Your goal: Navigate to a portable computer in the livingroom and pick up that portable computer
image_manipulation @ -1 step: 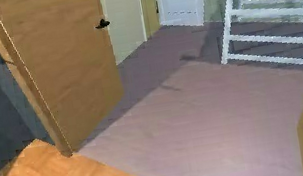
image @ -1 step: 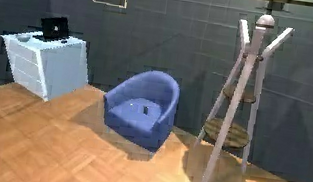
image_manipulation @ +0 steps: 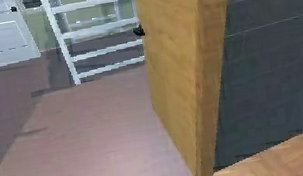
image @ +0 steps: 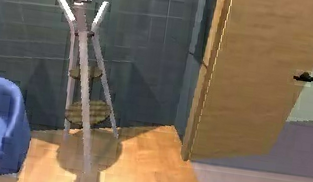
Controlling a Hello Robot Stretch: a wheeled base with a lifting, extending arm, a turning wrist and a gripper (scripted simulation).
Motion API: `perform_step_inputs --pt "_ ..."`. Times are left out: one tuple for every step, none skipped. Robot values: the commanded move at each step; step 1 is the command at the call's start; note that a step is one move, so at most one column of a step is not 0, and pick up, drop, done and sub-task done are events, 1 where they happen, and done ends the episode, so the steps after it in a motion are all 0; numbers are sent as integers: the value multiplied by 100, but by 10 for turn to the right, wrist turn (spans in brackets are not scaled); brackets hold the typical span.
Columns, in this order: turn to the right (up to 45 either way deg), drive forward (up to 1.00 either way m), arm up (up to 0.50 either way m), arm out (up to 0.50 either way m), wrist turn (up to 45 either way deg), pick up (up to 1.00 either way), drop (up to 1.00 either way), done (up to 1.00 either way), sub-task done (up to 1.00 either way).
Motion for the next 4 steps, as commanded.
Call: perform_step_inputs --pt "450 0 0 0 0 0 0 0 0" --pt "90 0 0 0 0 0 0 0 0" --pt "0 100 0 0 0 0 0 0 0" --pt "30 0 0 0 0 0 0 0 0"
